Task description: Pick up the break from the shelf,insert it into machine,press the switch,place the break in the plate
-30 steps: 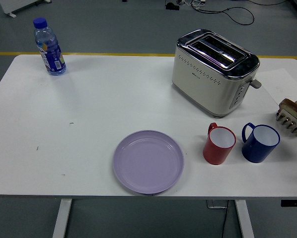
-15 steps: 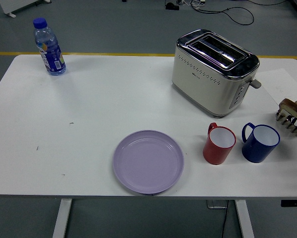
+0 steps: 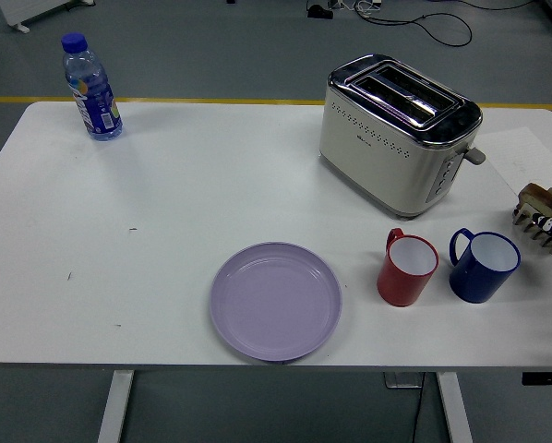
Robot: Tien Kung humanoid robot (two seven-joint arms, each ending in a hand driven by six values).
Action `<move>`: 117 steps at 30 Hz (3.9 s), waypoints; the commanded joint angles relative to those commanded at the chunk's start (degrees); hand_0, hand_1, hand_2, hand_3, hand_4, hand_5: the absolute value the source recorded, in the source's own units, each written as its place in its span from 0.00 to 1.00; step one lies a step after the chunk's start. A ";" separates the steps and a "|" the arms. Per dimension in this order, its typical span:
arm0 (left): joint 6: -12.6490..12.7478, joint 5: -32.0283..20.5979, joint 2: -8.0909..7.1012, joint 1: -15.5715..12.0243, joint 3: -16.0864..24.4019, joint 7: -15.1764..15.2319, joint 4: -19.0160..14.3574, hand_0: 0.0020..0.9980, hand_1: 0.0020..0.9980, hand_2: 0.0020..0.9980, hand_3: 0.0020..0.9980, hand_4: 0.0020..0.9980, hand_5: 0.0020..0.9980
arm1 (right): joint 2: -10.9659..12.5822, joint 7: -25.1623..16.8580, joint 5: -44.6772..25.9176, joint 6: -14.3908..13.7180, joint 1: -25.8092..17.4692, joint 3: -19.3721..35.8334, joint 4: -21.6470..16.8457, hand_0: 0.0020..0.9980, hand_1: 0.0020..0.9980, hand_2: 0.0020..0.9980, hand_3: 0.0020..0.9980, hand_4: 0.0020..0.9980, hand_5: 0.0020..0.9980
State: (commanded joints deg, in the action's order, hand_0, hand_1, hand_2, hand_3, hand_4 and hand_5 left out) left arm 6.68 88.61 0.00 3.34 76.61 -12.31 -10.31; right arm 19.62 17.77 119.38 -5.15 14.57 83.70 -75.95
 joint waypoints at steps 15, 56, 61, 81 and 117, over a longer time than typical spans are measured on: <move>0.31 -0.92 0.00 -0.03 -0.83 -0.01 0.00 0.61 0.51 0.49 0.58 0.40 0.91 | 1.43 4.14 8.12 3.10 4.90 -4.68 4.26 0.60 0.60 0.59 0.72 0.80 0.13; 0.45 -0.65 0.00 -0.47 -0.65 -0.20 0.00 0.61 0.51 0.48 0.58 0.39 0.91 | 7.17 6.45 8.51 -9.13 8.73 -8.81 -0.17 0.28 0.32 0.39 0.49 0.45 0.00; 0.45 -0.78 0.00 -0.64 -0.80 -0.28 0.00 0.61 0.51 0.48 0.58 0.38 0.91 | 9.72 6.26 6.00 -11.23 11.20 -9.12 -1.59 0.25 0.29 0.37 0.47 0.36 0.00; 0.61 -2.35 0.00 -0.26 -2.35 -0.48 0.00 0.61 0.51 0.48 0.58 0.38 0.91 | 15.70 5.75 -16.82 -9.55 27.34 -18.40 -2.95 0.09 0.17 0.30 0.42 0.38 0.00; 2.76 -8.08 0.00 -0.67 -7.94 -0.44 0.00 0.61 0.50 0.47 0.57 0.39 0.92 | 3.07 -4.78 -19.96 -0.13 46.06 -35.05 14.80 0.02 0.11 0.24 0.34 0.18 0.00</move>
State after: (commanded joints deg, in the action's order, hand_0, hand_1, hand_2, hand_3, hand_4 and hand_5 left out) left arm 9.45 80.53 0.00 2.67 68.67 -12.75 -10.31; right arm 22.69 12.99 99.42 -5.28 60.62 48.64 -61.16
